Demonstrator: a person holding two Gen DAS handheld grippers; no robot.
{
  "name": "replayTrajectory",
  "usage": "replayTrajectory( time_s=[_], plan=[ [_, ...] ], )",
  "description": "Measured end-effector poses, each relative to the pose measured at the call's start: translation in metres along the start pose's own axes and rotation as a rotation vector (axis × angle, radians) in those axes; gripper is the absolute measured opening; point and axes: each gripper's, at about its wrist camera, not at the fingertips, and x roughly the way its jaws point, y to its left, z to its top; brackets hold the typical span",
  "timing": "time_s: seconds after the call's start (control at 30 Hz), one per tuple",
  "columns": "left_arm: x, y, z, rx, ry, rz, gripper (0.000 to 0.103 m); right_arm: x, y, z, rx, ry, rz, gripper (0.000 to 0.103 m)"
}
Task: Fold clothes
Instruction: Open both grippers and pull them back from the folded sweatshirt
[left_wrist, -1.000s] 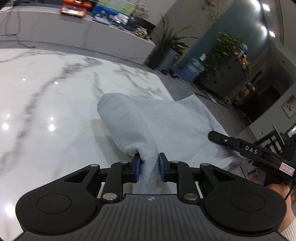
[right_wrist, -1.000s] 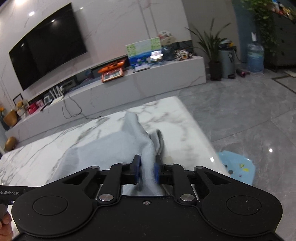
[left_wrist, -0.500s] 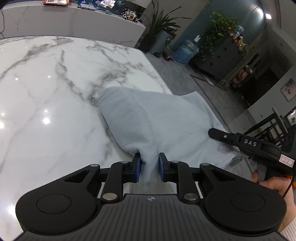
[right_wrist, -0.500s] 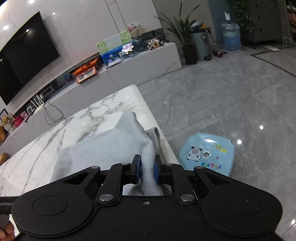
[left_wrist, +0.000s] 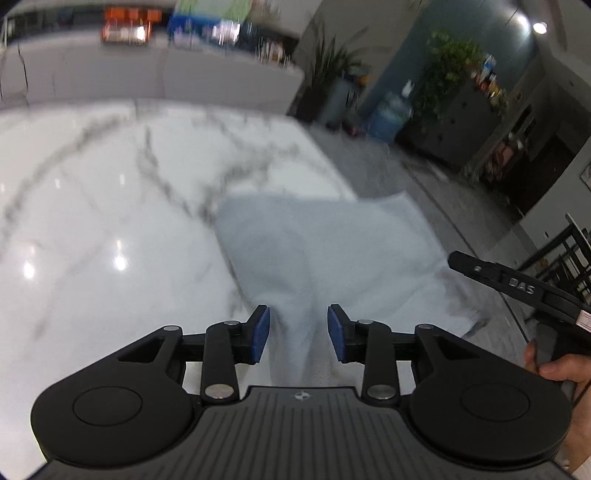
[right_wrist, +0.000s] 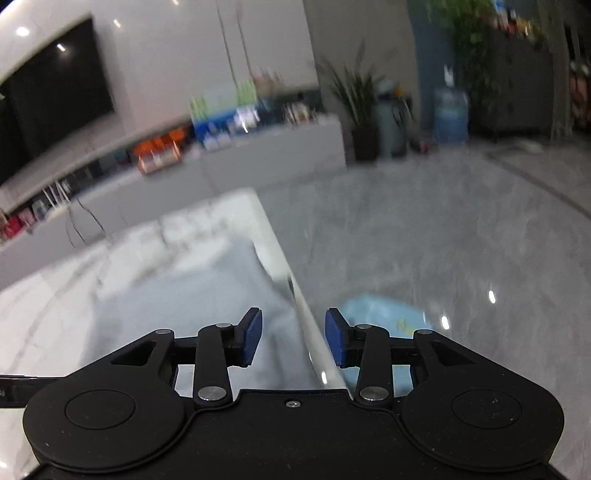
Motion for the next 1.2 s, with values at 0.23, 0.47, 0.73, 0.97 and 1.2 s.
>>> replayTrajectory(
  time_s=[0.23, 0.47, 0.73, 0.97, 1.2],
  plan=[
    [0.002, -0.043, -0.025, 0.093, 0.056, -0.022, 0.035, -0.02, 0.029, -0.019, -0.222, 0.032, 0.096, 0.037],
    [0.014, -0.043, -0.039, 0.085, 0.094, 0.008, 0.035, 0.001, 0.028, -0.045, -0.345, 0.168, 0.06, 0.038],
    [0.011, -0.055, -0.043, 0.116, 0.105, 0.064, 0.035, 0.004, 0.037, -0.048, -0.361, 0.189, 0.007, 0.038],
    [-0.024, -0.062, -0.058, 0.051, -0.008, 0.089, 0.065, -0.017, 0.043, -0.039, -0.247, 0.204, 0.002, 0.041],
    [-0.049, -0.07, -0.069, 0.04, -0.039, 0.129, 0.076, -0.039, 0.052, -0.049, -0.231, 0.249, 0.035, 0.055]
  ],
)
